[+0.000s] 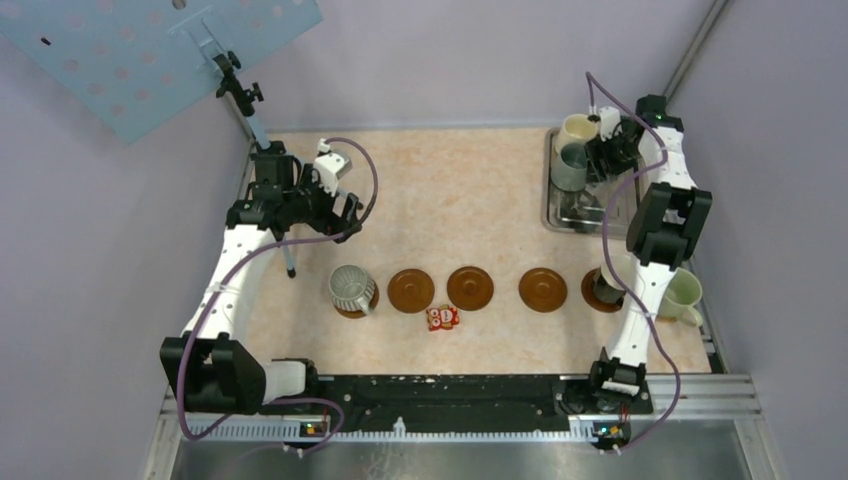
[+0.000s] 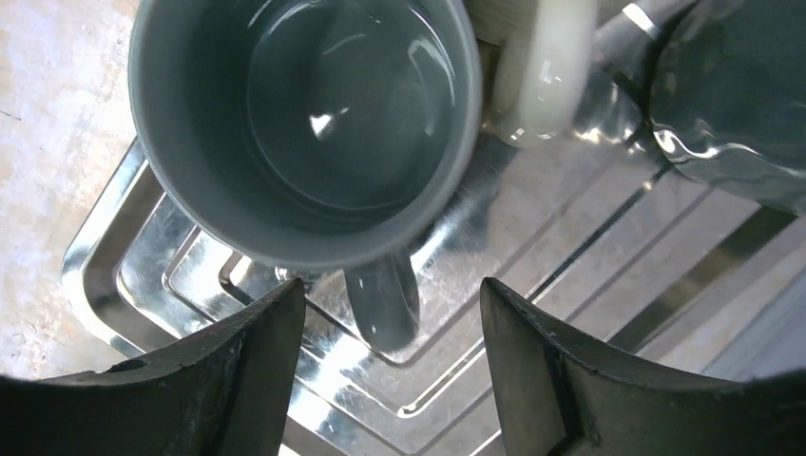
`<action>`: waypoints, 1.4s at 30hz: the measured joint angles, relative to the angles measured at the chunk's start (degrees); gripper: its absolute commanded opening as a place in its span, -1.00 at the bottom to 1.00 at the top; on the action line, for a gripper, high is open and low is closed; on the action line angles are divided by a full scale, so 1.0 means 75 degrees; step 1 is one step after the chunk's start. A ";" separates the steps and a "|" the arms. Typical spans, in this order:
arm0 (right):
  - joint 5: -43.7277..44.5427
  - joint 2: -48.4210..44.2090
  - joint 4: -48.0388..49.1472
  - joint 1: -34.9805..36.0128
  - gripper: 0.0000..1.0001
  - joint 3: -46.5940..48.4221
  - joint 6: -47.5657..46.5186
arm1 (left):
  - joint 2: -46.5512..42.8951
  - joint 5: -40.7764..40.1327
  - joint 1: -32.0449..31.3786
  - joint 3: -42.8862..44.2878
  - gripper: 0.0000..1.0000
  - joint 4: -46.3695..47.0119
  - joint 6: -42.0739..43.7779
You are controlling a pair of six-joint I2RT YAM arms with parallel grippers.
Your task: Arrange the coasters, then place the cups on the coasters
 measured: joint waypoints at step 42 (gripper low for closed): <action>0.0504 -0.3025 0.2716 0.0574 -1.00 -0.3826 0.1367 | 0.0245 -0.0009 0.0000 0.0204 0.97 0.0460 -0.0117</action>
